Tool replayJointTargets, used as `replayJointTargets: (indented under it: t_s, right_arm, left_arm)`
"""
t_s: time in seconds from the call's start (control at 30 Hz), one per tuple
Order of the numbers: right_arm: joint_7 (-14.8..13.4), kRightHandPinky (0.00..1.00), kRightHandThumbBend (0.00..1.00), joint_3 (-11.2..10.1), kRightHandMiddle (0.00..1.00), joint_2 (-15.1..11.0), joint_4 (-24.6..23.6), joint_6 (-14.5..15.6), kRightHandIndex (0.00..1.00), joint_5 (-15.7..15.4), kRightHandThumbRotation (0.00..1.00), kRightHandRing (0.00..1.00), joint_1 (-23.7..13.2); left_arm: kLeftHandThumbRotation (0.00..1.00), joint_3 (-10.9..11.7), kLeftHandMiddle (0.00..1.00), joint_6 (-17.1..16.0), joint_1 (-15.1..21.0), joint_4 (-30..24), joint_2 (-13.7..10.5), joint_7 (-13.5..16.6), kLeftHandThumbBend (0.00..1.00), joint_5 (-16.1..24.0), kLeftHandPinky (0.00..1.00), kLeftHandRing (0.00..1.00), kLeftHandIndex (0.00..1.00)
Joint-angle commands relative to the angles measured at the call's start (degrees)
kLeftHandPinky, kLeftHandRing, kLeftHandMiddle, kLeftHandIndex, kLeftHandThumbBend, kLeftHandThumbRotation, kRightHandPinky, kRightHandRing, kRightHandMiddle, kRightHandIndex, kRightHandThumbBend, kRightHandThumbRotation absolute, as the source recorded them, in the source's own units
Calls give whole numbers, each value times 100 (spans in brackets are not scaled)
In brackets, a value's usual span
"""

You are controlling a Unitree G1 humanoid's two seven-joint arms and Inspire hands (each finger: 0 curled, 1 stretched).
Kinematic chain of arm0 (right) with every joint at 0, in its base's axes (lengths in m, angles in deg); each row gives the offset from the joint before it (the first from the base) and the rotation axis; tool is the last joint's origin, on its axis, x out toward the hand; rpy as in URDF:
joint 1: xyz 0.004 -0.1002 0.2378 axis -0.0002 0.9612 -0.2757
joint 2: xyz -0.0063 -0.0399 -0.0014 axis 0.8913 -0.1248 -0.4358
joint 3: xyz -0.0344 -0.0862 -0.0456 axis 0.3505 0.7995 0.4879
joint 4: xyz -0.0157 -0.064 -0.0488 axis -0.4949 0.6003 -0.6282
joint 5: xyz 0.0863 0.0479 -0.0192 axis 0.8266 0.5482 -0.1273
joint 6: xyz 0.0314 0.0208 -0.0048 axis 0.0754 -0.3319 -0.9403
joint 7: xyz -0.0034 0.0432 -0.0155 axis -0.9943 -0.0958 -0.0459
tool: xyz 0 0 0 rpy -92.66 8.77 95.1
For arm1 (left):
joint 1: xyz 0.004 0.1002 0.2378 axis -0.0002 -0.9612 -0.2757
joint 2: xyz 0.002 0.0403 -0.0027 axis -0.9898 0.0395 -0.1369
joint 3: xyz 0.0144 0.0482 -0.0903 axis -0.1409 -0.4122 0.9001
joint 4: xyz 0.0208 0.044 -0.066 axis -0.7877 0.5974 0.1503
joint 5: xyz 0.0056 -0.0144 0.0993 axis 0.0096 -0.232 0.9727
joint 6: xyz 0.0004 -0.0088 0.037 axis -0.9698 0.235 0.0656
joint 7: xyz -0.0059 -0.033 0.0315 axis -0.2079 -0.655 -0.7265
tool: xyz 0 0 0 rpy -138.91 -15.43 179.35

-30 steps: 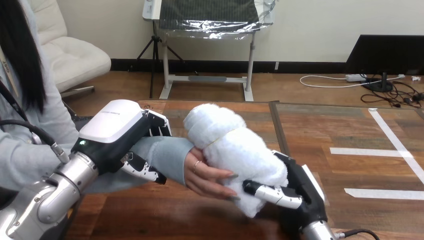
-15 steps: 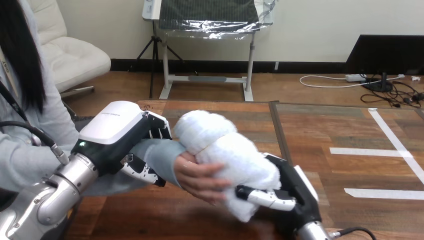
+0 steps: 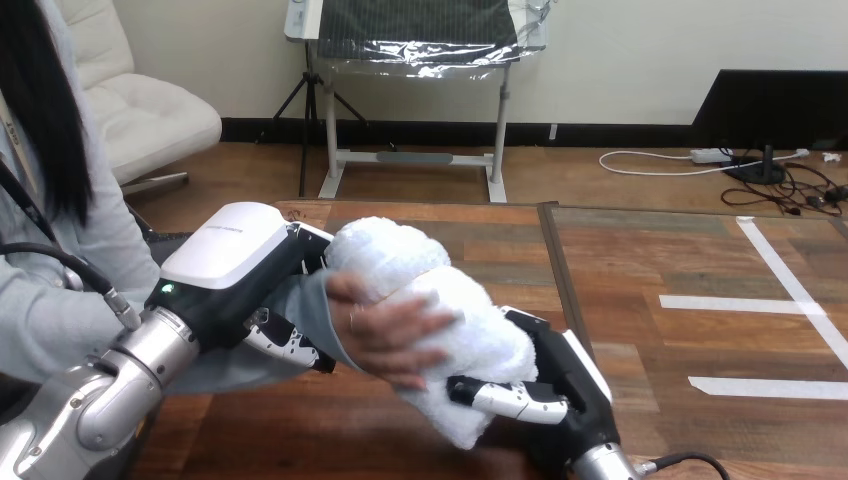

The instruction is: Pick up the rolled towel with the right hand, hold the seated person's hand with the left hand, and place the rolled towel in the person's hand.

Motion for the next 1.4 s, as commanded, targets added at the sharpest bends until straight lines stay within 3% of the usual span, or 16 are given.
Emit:
replayJointTargets:
  t_s: [0.0,0.87,1.37]
  right_arm:
    - [139,20,70,180,32,69,-64,-171,31,-107,0,23,-114]
    - [2,20,72,149,33,16,-46,-271,32,-157,0,24,-159]
    - [-169,21,75,105,34,-27,-77,-97,36,-152,0,25,-210]
  left_arm:
    - [0,235,43,-13,311,-416,151,161,91,-164,38,38,44]
    - [1,177,44,-131,288,-198,194,432,91,-25,38,40,46]
    - [4,165,49,-51,223,-237,199,439,93,-7,42,44,51]
